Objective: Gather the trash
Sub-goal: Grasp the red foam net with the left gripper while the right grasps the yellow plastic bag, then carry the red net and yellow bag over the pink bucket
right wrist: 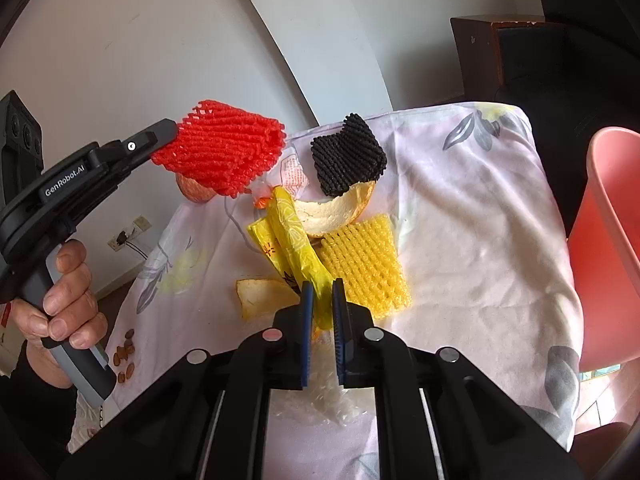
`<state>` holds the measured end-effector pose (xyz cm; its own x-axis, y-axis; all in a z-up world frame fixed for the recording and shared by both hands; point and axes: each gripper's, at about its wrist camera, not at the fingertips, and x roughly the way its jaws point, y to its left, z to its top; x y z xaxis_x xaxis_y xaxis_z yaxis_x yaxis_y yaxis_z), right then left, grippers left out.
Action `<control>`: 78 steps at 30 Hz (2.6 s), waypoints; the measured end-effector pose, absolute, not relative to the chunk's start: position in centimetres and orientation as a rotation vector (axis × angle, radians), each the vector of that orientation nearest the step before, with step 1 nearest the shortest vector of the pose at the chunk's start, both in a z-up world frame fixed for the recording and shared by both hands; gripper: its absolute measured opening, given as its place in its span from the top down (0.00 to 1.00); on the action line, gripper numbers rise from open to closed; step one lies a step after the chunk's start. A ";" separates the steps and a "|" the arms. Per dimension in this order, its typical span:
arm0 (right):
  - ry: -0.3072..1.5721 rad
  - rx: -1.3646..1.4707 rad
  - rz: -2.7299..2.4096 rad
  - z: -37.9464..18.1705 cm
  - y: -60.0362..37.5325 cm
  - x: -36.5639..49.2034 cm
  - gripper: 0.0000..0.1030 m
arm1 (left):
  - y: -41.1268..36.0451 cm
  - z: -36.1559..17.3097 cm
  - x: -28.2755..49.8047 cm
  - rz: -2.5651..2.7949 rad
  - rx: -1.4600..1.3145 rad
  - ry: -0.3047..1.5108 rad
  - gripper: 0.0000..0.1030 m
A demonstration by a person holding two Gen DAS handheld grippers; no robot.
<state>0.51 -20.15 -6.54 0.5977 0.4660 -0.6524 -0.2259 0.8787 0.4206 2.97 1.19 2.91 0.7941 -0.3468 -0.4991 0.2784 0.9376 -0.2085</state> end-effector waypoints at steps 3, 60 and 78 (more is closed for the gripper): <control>0.807 0.332 0.410 -5.7 -20.8 -0.3 0.91 | 0.9 3.5 2.4 -0.343 -0.127 0.550 0.94; 0.454 0.589 -0.047 -2.5 -43.8 -7.2 0.91 | -20.3 7.7 -0.6 -0.671 0.090 0.486 0.94; 0.551 0.625 -0.171 -6.7 -47.2 -4.4 0.90 | -30.3 2.3 1.8 -0.744 0.236 0.572 0.94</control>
<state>-4.42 -47.21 -6.71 0.8433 0.0110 -0.5373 0.3130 0.8026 0.5078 1.79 -30.29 2.33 0.5928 -0.5712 -0.5677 0.6958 0.7182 0.0038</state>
